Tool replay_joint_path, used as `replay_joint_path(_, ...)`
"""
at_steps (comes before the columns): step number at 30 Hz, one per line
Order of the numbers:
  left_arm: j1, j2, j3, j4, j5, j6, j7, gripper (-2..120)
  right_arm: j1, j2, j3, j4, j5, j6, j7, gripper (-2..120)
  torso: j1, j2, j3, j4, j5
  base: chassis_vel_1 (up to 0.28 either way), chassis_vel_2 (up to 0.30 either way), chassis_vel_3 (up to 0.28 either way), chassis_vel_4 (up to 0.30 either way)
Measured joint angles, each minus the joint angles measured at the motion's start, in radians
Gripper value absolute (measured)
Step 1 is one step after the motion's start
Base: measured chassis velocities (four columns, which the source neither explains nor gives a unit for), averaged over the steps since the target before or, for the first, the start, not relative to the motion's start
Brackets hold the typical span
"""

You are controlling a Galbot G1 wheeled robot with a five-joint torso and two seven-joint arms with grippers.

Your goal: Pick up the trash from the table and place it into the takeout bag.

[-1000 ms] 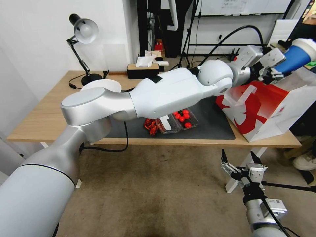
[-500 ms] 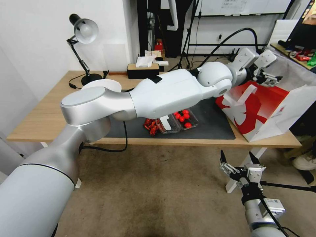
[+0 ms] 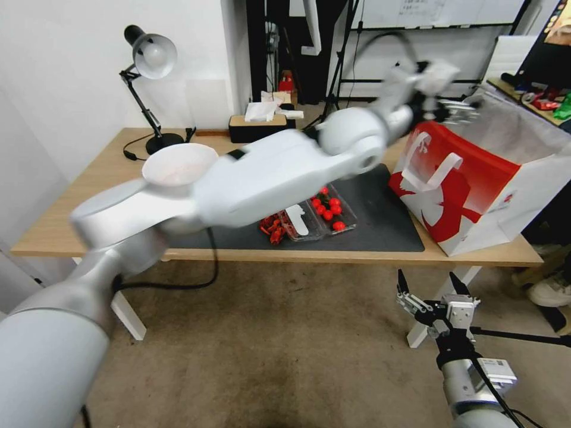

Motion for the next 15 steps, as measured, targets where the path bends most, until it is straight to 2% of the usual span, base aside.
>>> replay_joint_path(1,0.000,0.000,0.000,0.000,0.000,0.000,0.000,100,0.000,0.000,0.000,0.000,0.000,0.000,0.000,100,0.000,0.000,0.000,0.0000,0.0000,0.000,0.000,0.000,0.000)
replay_joint_path(2,0.048,0.060,-0.032,-0.052,0.006,-0.017,-0.004,100,0.000,-0.002,0.000,0.001,0.000,0.000,0.000,100,0.000,0.000,0.000,0.0006,-0.0003,0.000,0.000,0.000,0.000)
replay_joint_path(3,0.116,0.131,-0.073,-0.121,0.015,-0.063,-0.004,100,0.000,-0.006,-0.001,0.005,0.000,0.000,0.000,100,0.000,0.000,0.000,0.0005,-0.0002,0.000,0.000,0.000,0.000)
replay_joint_path(4,0.116,0.131,-0.073,-0.121,0.015,-0.063,-0.004,100,0.000,-0.006,-0.001,0.005,0.000,0.000,0.000,100,0.000,0.000,0.000,0.0005,-0.0002,0.000,0.000,0.000,0.000)
replay_joint_path(6,0.254,0.222,-0.145,-0.219,0.060,-0.128,0.000,100,0.000,-0.016,-0.003,0.008,0.000,0.000,0.000,100,0.000,0.000,0.000,-0.0002,-0.0002,0.000,0.000,0.000,0.000)
replay_joint_path(7,0.254,0.222,-0.145,-0.219,0.060,-0.128,0.000,100,0.000,-0.016,-0.003,0.008,0.000,0.000,0.000,100,0.000,0.000,0.000,-0.0002,-0.0002,0.000,0.000,0.000,0.000)
replay_joint_path(10,0.465,0.328,-0.274,-0.284,0.195,-0.208,0.055,100,0.004,-0.022,-0.005,0.014,0.000,0.000,0.000,100,0.000,0.000,0.000,0.0000,0.0000,0.000,0.000,0.000,0.000)
replay_joint_path(11,0.465,0.328,-0.274,-0.284,0.195,-0.208,0.055,100,0.004,-0.022,-0.005,0.014,0.000,0.000,0.000,100,0.000,0.000,0.000,0.0000,0.0000,0.000,0.000,0.000,0.000)
replay_joint_path(12,0.570,0.366,-0.348,-0.309,0.248,-0.230,0.084,100,0.007,-0.022,-0.008,0.017,0.000,0.000,0.001,100,0.000,0.000,0.000,0.0005,-0.0001,0.000,0.000,0.000,0.000)
replay_joint_path(13,0.570,0.366,-0.348,-0.309,0.248,-0.230,0.084,100,0.007,-0.022,-0.008,0.017,0.000,0.000,0.001,100,0.000,0.000,0.000,0.0005,-0.0001,0.000,0.000,0.000,0.000)
replay_joint_path(15,0.704,0.386,-0.442,-0.340,0.285,-0.237,0.098,100,0.010,-0.023,-0.014,0.017,0.000,0.009,0.001,100,0.000,0.000,0.000,0.0004,0.0006,0.000,0.000,0.000,0.000)
